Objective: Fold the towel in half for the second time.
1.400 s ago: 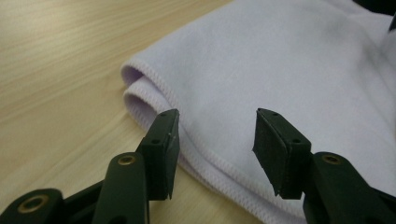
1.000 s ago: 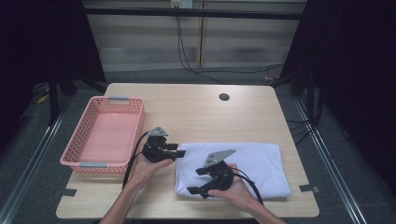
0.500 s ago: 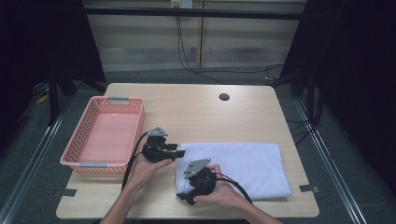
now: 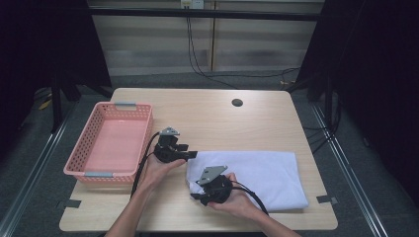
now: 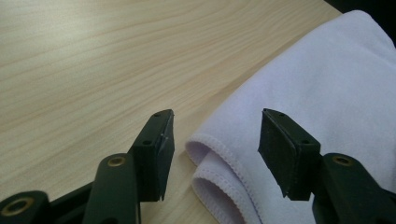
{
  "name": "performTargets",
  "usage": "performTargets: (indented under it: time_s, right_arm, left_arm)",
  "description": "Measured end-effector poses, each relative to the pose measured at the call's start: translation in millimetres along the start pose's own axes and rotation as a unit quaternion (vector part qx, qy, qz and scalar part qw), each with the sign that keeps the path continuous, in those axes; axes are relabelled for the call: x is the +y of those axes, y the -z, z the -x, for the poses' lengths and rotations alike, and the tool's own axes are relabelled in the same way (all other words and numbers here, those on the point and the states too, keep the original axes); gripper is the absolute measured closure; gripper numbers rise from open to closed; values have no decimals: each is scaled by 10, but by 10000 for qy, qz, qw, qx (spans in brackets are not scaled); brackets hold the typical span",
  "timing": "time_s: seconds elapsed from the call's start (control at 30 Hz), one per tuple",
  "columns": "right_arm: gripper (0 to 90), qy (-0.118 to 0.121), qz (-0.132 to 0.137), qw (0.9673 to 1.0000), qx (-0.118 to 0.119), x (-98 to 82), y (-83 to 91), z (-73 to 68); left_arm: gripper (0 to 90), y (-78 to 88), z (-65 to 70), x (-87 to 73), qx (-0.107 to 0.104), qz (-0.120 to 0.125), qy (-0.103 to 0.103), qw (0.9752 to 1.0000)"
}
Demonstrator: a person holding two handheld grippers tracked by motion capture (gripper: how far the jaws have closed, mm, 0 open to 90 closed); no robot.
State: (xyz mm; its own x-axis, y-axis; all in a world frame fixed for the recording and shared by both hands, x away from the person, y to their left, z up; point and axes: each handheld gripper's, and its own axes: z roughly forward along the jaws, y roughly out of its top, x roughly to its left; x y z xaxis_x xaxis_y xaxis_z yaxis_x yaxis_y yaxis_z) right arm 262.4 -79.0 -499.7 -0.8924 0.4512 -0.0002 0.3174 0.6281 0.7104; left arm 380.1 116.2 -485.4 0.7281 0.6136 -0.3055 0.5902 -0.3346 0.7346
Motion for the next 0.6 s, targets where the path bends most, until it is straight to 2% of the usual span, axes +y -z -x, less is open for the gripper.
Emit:
performTargets:
  time_s: [0.1, 0.17, 0.27, 0.3, 0.43, 0.5, 0.6]
  right_arm:
    - [710, -238, 90, 9997, -26, -24, 9, 35]
    - [710, -182, 81, 9998, -98, -21, 9, 21]
    - [713, -499, 97, 9987, 67, -19, 11, 64]
    - [713, -545, 112, 9984, 105, -21, 11, 71]
    - [713, -616, 89, 9979, 155, -29, 29, 79]
    - [713, -698, 66, 9972, 255, -33, 42, 78]
    - [713, -680, 54, 9972, 291, -42, 58, 77]
  left_arm:
    - [416, -7, -26, -25, 44, -63, 5, 10000]
    - [403, -14, -45, -43, -29, -77, 11, 10000]
    - [383, -66, -62, -66, 49, -188, -77, 9998]
    - [375, -73, -74, -71, -23, -206, -68, 9998]
    - [348, -118, -50, -86, -85, -202, -76, 9997]
    - [344, -158, -19, -96, -183, -259, -169, 9994]
    - [349, -195, 40, -113, -165, -384, -326, 9986]
